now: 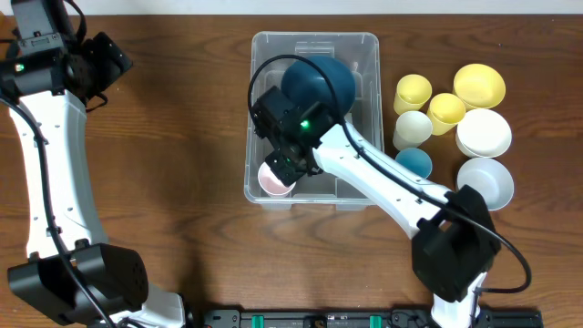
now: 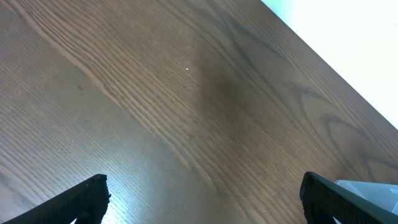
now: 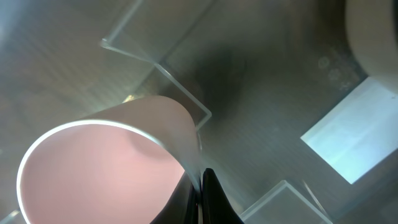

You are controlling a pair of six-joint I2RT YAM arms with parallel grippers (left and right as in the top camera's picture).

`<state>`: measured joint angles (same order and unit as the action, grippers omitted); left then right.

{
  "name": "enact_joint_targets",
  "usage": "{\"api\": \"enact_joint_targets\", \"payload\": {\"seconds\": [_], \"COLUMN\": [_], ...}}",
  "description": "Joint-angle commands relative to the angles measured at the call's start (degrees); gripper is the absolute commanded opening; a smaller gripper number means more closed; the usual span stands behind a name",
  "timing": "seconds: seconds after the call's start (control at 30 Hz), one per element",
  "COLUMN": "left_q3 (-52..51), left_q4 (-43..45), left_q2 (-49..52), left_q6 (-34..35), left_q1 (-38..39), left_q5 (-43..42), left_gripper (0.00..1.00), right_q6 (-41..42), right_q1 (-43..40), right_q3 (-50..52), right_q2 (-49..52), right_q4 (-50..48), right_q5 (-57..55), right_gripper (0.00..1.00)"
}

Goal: Pack container
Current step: 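Release the pink cup in the bin and withdraw the right gripper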

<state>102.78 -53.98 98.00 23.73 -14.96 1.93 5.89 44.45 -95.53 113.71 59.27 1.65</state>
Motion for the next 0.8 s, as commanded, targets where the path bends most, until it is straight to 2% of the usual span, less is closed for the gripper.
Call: {"api": "enact_joint_targets", "payload": {"seconds": [0.0,0.23,0.37,0.4,0.5,0.77], "left_q3": [0.6,0.6,0.6,0.6,0.6,0.6], "left_q4": [-0.2,-0.2,-0.2,-0.2,-0.2,-0.2], "left_q2": [0.1,0.1,0.1,0.1,0.1,0.1], "left_q6": [-0.6,-0.6,-0.6,-0.6,-0.6,-0.6], "left_q1": [-0.2,-0.2,-0.2,-0.2,-0.2,-0.2], "left_q5": [0.7,0.7,0.7,0.7,0.7,0.7], "left_gripper": [0.98,0.98,0.98,0.98,0.98,0.98], "right_q6": [0.9,0.9,0.4,0.2,0.2,0.3], "right_q1": [0.5,0.5,0.5,0.4,-0.2,-4.3], "right_q3": [-1.1,-1.1,-1.1,-1.2,-1.7,-5.4], "right_q2": [1.7,2.3,2.2,2.0,1.1,-7.5], "right_q4": [0.1,-0.2,-0.5,-0.6,-0.7,1.5], "right_q5": [-0.2,-0.2,-0.2,-0.2,-0.2,-0.2], "right_gripper": [0.01,0.22,0.28,0.34,0.42,0.59]}}
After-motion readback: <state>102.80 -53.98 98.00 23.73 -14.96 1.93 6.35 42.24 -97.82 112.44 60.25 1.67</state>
